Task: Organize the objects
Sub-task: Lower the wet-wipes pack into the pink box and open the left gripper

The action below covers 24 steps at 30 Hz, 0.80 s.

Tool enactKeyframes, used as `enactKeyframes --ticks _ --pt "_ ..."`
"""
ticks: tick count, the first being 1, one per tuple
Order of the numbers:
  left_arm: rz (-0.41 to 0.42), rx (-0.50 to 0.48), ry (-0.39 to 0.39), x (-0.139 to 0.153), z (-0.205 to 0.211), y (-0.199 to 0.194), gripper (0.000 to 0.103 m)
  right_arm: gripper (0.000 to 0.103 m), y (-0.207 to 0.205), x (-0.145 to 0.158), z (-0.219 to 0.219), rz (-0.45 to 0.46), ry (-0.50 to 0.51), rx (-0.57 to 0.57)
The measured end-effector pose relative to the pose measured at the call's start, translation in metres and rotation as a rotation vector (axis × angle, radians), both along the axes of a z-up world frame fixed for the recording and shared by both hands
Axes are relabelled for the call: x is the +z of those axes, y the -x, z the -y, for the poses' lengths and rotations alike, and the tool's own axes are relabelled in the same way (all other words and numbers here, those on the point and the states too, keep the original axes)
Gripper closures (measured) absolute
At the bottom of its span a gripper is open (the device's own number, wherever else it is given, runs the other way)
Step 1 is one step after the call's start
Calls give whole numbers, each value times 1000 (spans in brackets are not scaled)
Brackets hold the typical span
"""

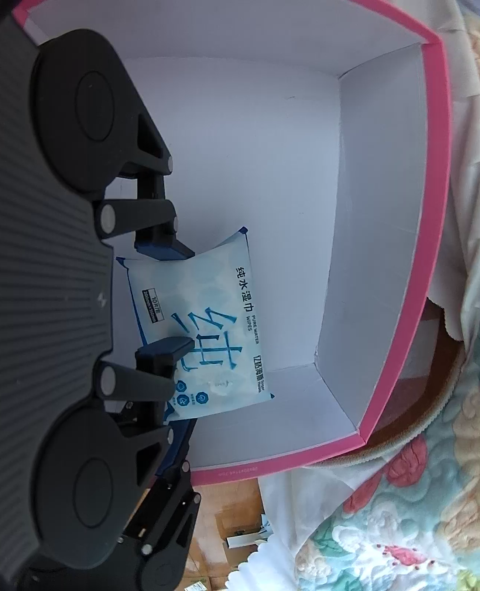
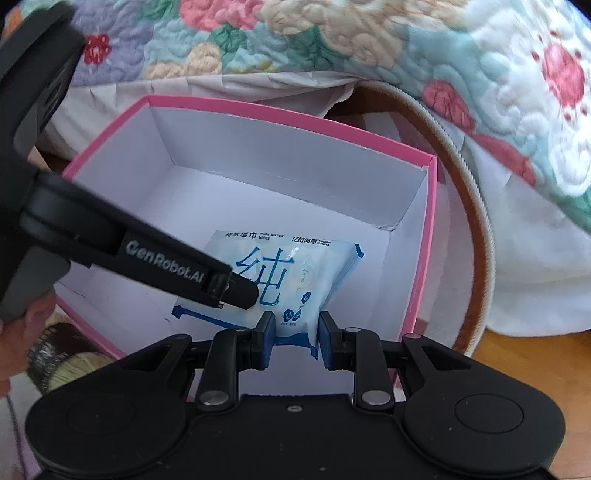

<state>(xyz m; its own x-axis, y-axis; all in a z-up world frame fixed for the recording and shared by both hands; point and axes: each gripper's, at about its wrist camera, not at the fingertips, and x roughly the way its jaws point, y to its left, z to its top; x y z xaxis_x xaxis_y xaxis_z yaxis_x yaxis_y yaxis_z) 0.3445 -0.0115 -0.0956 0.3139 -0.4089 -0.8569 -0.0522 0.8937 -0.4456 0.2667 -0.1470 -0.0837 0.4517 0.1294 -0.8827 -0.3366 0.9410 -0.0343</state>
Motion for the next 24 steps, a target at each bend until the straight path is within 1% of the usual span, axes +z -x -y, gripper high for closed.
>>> enactKeyframes --ticks 2,5,10,14,16,18,21,22,23,24 --pt "-4 6 12 -1 -1 1 62 73 -1 -1 -2 3 23 7" --pt "6 7 18 1 -1 6 63 74 -1 1 -2 -10 28 -8" --pt "25 16 4 5 -2 12 63 74 7 1 -18 17 118 26" --pt "10 31 -14 -1 -2 10 64 74 -3 -5 -21 -22 114 26" --pt "-5 41 -17 -5 1 8 64 74 -11 -9 -24 -59 131 8" --pt "-8 48 -15 -8 6 6 64 74 -16 -13 -27 -77 163 -9" --pt "-18 76 -12 -12 11 6 67 74 -17 -18 -29 -77 219 -7" --pt "-12 80 -20 -12 13 7 70 74 -15 -18 -29 -68 230 -1" --pt "-8 82 -26 -12 15 7 81 72 -12 -17 -30 -49 245 3" --pt "-8 78 -30 -12 16 7 83 71 -9 -15 -31 -22 267 16"
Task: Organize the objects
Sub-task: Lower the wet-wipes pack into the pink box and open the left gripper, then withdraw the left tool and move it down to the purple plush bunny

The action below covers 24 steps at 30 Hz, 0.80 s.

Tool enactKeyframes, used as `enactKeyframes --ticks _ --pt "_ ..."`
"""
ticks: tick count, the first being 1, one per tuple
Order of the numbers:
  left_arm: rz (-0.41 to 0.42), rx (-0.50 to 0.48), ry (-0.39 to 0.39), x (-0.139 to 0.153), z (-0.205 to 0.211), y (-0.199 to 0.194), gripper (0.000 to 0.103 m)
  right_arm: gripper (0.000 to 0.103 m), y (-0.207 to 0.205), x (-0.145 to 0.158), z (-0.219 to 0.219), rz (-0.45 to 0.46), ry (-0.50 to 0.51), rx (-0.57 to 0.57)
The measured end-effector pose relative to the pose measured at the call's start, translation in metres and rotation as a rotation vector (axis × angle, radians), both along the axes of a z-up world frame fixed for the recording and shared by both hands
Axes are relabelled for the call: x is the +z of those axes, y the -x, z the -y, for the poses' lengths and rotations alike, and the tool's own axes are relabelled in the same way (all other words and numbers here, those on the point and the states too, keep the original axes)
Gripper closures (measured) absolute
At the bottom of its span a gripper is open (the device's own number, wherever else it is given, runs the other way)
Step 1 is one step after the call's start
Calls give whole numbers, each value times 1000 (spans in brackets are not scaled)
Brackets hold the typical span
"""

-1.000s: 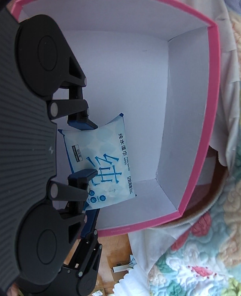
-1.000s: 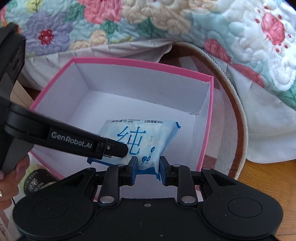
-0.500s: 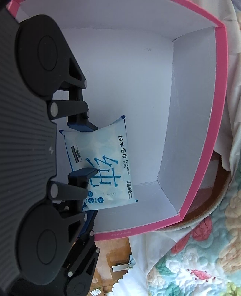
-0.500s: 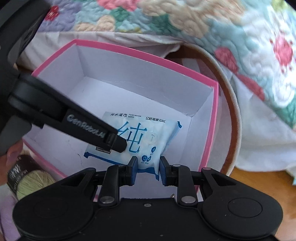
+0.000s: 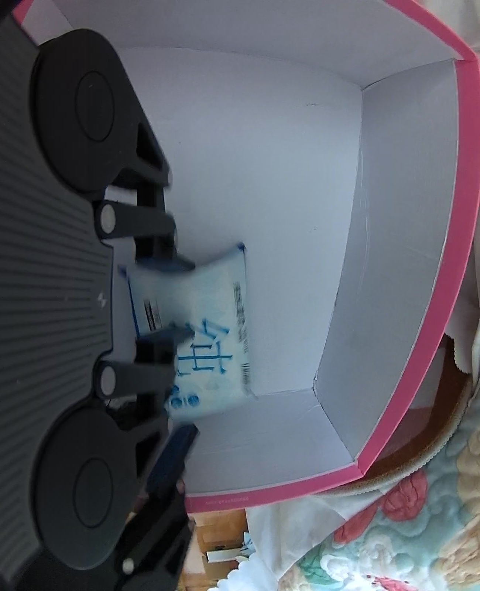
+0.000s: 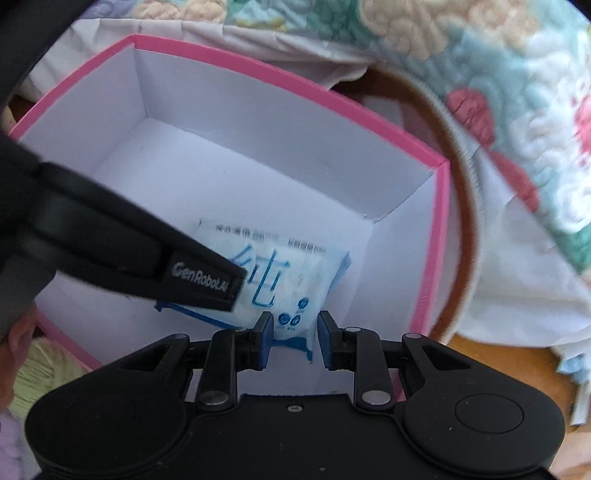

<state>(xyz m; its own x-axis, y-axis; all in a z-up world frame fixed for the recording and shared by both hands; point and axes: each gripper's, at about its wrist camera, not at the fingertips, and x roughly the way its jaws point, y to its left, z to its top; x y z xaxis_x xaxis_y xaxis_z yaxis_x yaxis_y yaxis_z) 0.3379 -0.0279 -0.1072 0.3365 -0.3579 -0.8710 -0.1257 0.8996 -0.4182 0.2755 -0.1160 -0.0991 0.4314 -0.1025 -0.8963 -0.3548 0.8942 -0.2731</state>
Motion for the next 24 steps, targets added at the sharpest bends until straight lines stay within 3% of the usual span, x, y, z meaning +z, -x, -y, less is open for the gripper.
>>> enactKeyframes --ticks 3,10,16,24 --pt "2 -6 5 1 4 -1 83 61 8 13 5 75 -9 26" --pt "35 -7 25 10 -9 4 83 60 31 43 41 127 -249 4" --pt "72 -39 -14 43 -9 24 82 60 49 59 49 119 -405 -8" --pt "129 -80 -93 86 -16 54 79 60 69 81 50 114 -447 7"
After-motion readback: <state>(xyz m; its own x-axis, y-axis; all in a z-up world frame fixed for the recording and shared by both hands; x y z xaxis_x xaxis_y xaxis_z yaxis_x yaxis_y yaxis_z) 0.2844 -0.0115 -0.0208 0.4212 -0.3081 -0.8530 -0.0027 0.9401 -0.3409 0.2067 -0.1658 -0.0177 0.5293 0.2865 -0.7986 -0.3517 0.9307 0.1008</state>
